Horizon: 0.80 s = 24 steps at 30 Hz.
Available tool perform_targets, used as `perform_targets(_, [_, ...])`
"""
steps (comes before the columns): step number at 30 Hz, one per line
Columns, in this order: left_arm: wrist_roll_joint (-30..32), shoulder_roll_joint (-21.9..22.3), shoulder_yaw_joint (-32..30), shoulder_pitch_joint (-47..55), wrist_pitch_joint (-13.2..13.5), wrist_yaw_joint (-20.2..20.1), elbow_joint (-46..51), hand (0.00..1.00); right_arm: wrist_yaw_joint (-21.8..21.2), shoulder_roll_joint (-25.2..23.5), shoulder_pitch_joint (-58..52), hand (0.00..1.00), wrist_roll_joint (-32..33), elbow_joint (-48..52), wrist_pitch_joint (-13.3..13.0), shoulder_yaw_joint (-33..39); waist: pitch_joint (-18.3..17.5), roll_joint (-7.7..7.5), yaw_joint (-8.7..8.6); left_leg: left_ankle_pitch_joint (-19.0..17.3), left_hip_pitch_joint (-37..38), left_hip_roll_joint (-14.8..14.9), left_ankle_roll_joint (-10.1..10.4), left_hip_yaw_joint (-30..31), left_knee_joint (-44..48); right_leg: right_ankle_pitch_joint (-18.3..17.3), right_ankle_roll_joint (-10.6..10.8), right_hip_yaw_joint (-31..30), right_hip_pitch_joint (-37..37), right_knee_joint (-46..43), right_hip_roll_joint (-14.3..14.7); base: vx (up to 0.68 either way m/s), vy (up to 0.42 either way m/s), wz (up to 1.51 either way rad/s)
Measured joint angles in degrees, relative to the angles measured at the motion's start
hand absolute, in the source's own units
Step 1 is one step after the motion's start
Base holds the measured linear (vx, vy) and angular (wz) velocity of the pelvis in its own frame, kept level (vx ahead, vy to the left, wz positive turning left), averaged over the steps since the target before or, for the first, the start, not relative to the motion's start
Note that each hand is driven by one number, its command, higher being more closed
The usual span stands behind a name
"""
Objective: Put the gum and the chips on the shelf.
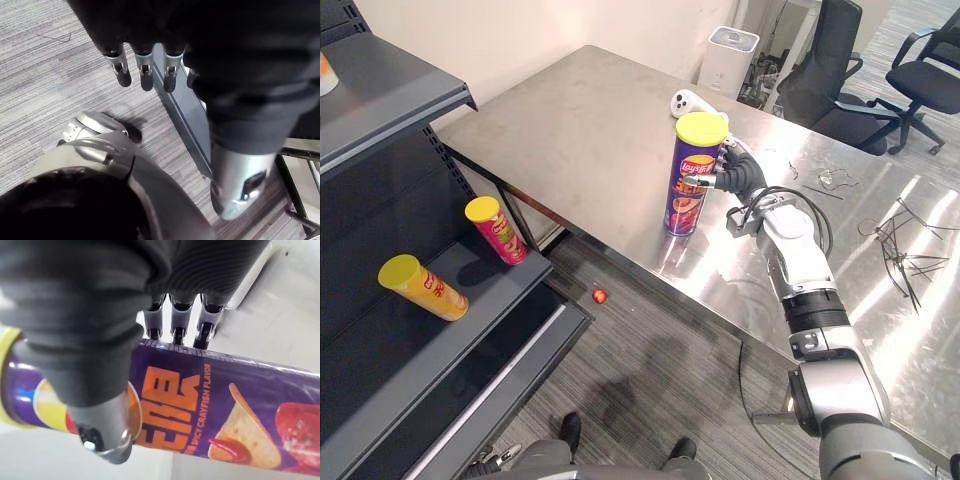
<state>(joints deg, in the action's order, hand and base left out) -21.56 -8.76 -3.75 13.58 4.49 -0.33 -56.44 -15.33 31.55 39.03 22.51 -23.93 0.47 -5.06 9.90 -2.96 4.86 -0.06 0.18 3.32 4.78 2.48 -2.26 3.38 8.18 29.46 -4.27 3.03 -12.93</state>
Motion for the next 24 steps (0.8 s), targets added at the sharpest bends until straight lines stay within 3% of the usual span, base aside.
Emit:
perform_targets(9, [0.34,-0.15,-0.05,0.09,0.32,0.27,0.41,0.0,2.7,-0.13,-0.1,1.0,-0.06,2.04,-0.89,0.02,0.25,-0.45,-0.06,0.02,0.98,0.13,0.02,-1.19,-0.74,0.01,0.0,-1.23,0.05,0.0,0.02,0.01,0.003,-0.05])
perform_targets(17, [0.46,-0.15,-1.29,0.1,0.44,0.82,0.48,0.0,3.77,0.01,-1.29,1.0,0.34,21.14,-1.69,4.67,-0.01,-0.9,-1.63,-0.57,2.36,1.48,0.55,-4.43,-0.83,0.01,0.01,-5.76,1.07,-0.38,1.09,0.0,-0.009,-0.21])
perform_targets(24, [0.48,-0.11,-2.17,0.08,0.5,2.0,-0.27,0.0,4.35,0.43,-6.35,1.0,1.42,25.58,-1.9,5.4,-1.17,-1.26,-3.15,-0.69,3.03,2.47,0.83,-6.55,-1.43,-0.05,-0.06,-8.3,2.36,-0.91,1.95,-0.02,-0.017,-0.19])
